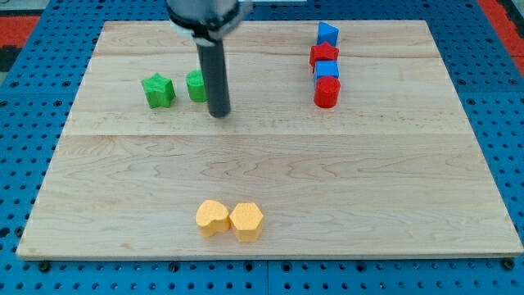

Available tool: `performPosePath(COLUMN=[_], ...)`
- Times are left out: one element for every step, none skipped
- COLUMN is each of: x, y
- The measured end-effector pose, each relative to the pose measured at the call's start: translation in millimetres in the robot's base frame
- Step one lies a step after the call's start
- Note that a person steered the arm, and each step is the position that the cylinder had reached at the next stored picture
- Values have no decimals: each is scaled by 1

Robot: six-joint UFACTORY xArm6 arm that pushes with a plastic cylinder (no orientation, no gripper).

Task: Move green circle down a bit

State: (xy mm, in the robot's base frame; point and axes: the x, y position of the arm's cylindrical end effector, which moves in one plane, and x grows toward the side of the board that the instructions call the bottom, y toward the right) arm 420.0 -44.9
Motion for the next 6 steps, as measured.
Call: performPosePath(x=[-38, -121, -120, -79, -78, -24], y=[48, 25, -41, -44, -14, 77])
